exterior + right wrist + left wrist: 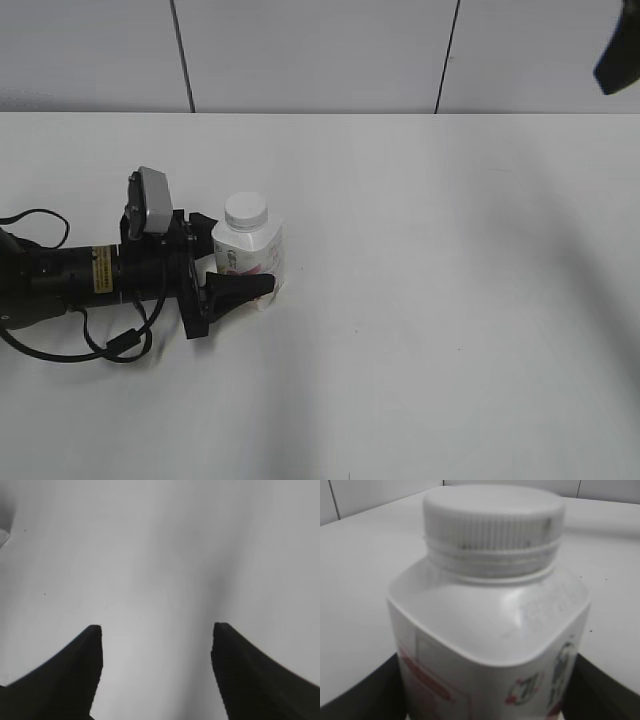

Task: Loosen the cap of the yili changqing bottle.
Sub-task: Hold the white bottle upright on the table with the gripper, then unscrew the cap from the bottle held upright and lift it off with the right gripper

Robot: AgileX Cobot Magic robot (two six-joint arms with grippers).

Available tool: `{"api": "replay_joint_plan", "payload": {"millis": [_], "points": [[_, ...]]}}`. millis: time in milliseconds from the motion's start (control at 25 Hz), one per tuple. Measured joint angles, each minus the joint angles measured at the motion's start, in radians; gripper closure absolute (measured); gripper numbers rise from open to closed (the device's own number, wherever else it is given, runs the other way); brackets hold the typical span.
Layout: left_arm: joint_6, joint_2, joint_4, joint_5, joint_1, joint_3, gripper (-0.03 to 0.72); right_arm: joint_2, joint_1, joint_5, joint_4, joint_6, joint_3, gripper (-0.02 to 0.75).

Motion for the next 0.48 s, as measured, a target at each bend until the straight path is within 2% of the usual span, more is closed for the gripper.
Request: {"api": "replay_joint_plan", "payload": {"millis": [280,480], "points": [[0.000,0.000,0.003,0.000,0.000,0.000,0.185,0.180,0.142,0.001,0.005,0.063,-0.143,0.204],[0.000,0.000,0.003,0.000,0.000,0.000,0.185,0.293,0.252,0.001,0.036,0.182,-0.239,0.204]]}}
